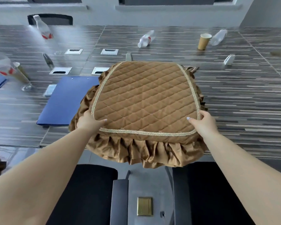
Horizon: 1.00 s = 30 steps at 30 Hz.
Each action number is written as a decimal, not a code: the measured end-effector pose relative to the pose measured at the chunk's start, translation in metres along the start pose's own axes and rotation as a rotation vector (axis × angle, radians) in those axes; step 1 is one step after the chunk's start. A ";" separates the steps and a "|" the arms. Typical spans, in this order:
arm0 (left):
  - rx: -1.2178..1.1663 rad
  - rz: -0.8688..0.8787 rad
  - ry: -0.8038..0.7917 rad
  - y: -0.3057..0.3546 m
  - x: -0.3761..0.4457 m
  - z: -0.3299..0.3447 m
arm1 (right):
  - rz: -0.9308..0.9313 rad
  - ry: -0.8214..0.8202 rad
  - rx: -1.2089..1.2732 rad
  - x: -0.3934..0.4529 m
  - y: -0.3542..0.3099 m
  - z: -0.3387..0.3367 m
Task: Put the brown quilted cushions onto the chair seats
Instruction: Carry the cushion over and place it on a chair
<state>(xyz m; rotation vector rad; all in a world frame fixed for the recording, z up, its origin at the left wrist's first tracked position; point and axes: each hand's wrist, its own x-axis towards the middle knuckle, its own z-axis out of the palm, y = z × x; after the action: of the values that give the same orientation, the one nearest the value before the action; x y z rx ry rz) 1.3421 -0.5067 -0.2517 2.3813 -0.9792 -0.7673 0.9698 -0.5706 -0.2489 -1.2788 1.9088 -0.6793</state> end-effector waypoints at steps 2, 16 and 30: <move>0.000 -0.019 0.004 0.000 0.011 0.009 | -0.002 -0.016 -0.029 0.013 0.003 0.003; -0.088 -0.115 0.115 0.024 0.035 -0.008 | 0.115 0.184 -0.051 0.052 -0.006 0.018; -0.147 -0.047 0.208 -0.029 -0.065 -0.089 | -0.035 0.303 0.070 -0.062 -0.026 0.022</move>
<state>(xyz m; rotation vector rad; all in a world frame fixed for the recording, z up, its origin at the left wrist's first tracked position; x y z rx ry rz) 1.3753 -0.4229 -0.1816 2.3075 -0.7581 -0.5725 1.0167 -0.5234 -0.2253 -1.2222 2.0853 -0.9956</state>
